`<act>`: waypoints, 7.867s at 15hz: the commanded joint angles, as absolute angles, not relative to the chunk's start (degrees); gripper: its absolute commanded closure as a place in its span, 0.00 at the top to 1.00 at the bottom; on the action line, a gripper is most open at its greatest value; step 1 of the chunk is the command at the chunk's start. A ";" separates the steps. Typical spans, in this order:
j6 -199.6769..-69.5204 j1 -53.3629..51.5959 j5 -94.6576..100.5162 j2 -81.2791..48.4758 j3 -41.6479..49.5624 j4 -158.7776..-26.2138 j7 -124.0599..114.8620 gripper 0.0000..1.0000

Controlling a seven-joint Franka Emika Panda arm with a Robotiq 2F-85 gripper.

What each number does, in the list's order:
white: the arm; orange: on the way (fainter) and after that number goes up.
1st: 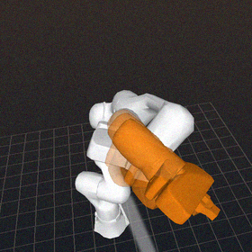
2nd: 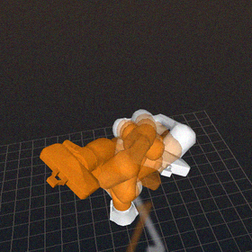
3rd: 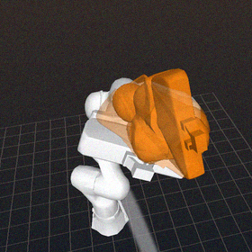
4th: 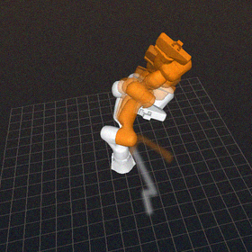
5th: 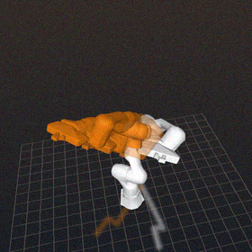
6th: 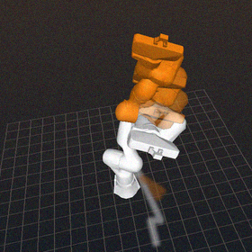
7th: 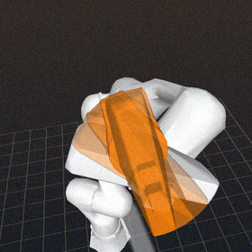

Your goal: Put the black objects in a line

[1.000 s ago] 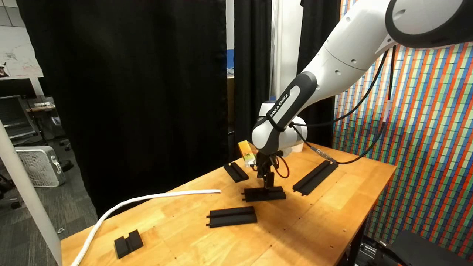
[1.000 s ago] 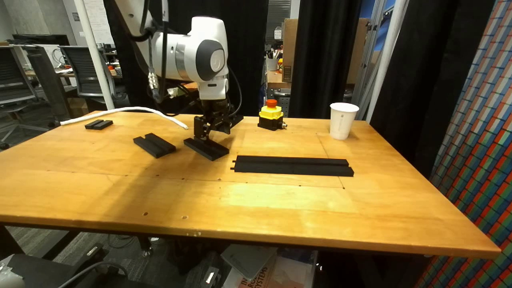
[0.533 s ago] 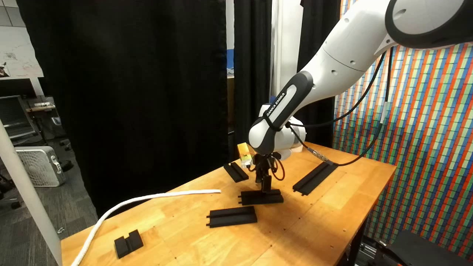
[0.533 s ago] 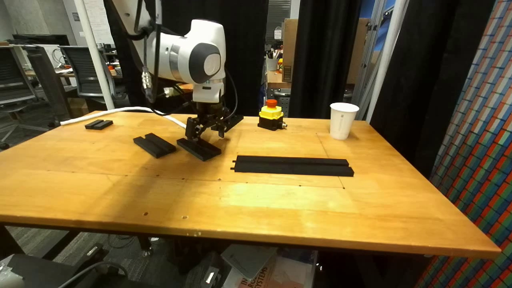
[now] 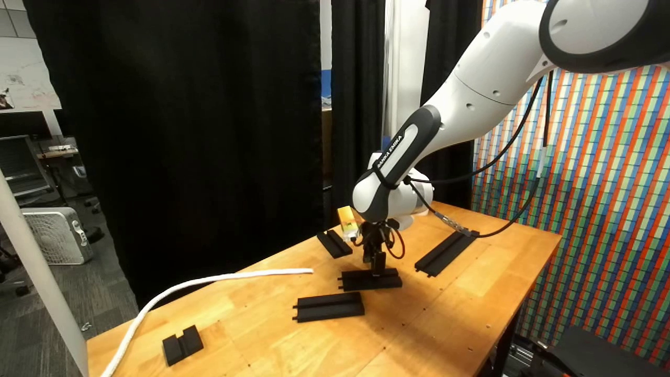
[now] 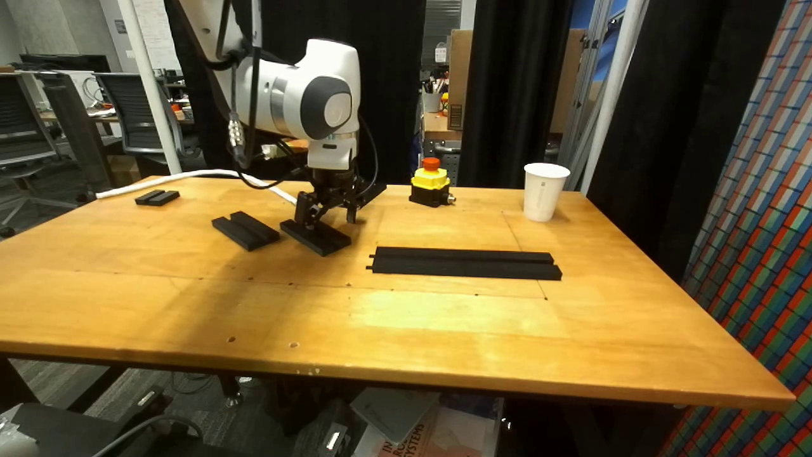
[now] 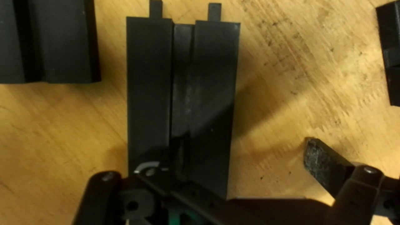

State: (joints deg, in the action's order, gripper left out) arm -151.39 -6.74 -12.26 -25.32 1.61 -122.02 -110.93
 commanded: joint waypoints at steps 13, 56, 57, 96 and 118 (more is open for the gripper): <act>-150.63 -1.13 -16.80 -22.40 -1.92 -125.99 -86.00 1.00; -142.73 1.87 -33.35 -18.41 0.15 -129.46 -36.02 1.00; -142.69 1.88 -33.36 -18.45 0.23 -129.38 -36.05 1.00; -151.35 2.39 -32.18 -18.35 3.82 -130.83 -52.24 1.00; -148.70 5.27 -34.46 -18.16 2.96 -130.09 -35.68 1.00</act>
State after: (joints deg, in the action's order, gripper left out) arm -149.76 4.23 -32.98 -18.82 3.40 -130.22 -38.77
